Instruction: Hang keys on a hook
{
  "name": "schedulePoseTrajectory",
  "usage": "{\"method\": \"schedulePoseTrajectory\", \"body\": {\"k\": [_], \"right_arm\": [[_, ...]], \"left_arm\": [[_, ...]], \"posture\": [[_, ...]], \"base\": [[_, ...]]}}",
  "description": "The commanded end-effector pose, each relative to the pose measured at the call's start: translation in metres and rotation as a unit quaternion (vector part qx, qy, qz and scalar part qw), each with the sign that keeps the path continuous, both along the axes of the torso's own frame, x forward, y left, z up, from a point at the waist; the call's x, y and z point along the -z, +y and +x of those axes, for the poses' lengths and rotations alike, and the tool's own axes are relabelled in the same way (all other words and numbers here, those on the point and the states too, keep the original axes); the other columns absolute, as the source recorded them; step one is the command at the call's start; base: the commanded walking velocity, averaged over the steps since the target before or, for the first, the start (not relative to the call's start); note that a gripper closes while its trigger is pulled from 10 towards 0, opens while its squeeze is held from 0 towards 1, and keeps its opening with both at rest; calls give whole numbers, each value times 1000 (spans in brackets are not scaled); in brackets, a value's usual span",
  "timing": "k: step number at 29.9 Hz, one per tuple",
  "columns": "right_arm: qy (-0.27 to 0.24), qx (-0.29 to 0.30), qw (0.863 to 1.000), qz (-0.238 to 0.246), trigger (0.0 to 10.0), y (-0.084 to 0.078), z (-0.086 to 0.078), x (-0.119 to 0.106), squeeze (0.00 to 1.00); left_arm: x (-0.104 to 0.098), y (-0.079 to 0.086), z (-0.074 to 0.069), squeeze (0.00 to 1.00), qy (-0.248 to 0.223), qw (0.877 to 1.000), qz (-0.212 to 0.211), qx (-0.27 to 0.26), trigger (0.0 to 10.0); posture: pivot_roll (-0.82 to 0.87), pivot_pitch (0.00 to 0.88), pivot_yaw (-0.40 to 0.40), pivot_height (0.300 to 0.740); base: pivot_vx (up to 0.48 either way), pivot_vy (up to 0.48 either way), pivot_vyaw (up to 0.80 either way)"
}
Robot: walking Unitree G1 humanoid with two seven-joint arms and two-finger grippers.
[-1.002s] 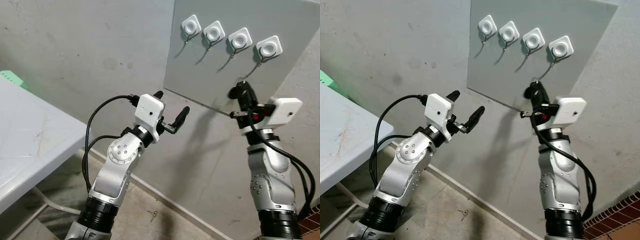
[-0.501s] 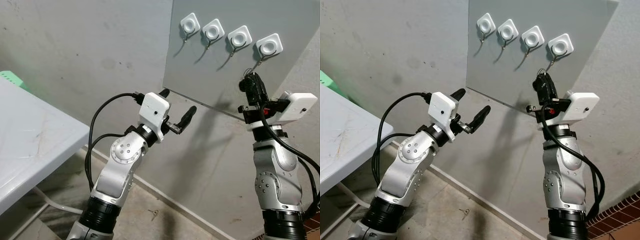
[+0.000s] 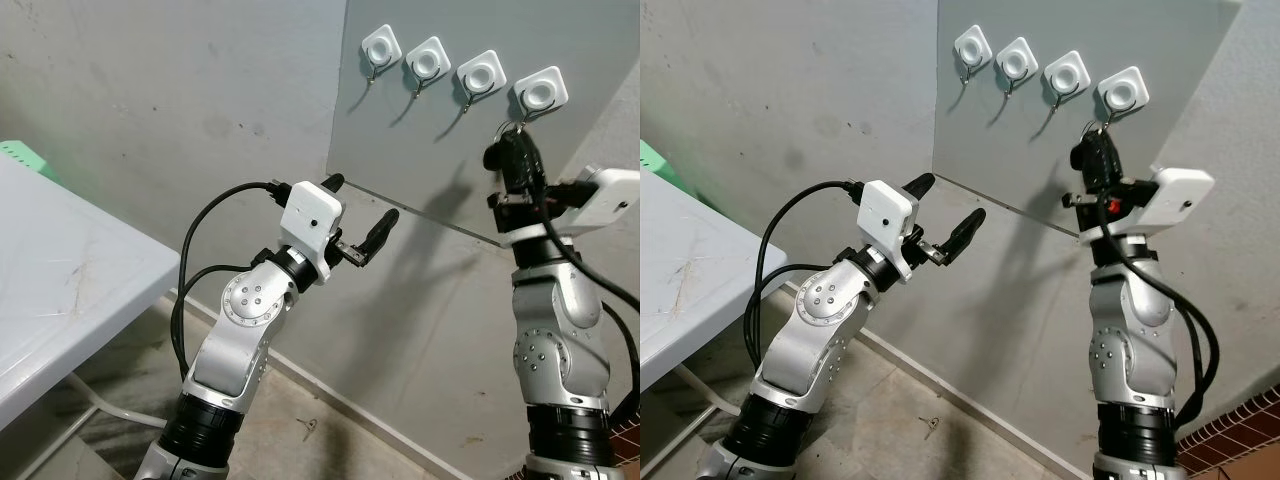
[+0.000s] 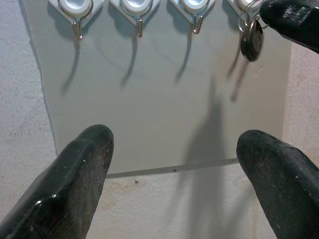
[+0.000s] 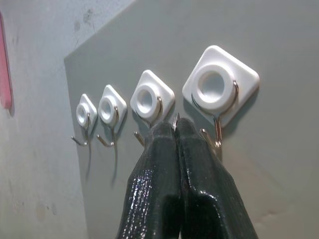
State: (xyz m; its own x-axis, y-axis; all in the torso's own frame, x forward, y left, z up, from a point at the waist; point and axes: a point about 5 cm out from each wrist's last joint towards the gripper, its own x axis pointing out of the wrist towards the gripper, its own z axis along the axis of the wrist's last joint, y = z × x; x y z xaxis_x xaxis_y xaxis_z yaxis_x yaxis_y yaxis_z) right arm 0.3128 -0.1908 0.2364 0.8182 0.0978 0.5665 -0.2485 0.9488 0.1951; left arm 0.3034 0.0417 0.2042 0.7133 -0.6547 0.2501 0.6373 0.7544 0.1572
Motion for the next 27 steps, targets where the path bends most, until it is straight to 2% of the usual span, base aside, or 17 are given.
{"method": "schedulePoseTrajectory", "body": {"k": [1, 13, 16, 22, 24, 27], "right_arm": [[-12, 5, 1000, 9, 10000, -4, 0, -8, 0], [1, -1, 998, 58, 10000, -7, 2, -7, 0], [10, -4, 995, 96, 10000, -10, 1, -3, 0], [23, -9, 990, 136, 10000, -13, 0, 2, 0], [30, -11, 984, 174, 10000, -15, 0, 6, 0], [34, -13, 981, 188, 10000, -15, 0, 7, 0]], "left_arm": [[-7, -4, -3, 0, -10, 1000, -4, 9, 10000], [-7, -3, -3, 0, -5, 1000, -7, 7, 10000], [-6, -3, -4, 0, -3, 1000, -7, 6, 10000], [-7, -3, -4, 0, -1, 1000, -9, 6, 10000], [-7, -3, -3, 0, 0, 1000, -10, 7, 10000], [-7, -3, -3, 0, 0, 1000, -11, 8, 10000]], "posture": [[62, 8, -46, 740], [68, 14, -50, 740], [67, 19, -50, 740], [64, 22, -47, 740], [62, 23, -45, 740], [62, 26, -43, 740]], "base": [[0, 0, 0], [0, 0, 0], [0, 0, 0], [0, 0, 0], [0, 0, 0], [0, 0, 0]]}}
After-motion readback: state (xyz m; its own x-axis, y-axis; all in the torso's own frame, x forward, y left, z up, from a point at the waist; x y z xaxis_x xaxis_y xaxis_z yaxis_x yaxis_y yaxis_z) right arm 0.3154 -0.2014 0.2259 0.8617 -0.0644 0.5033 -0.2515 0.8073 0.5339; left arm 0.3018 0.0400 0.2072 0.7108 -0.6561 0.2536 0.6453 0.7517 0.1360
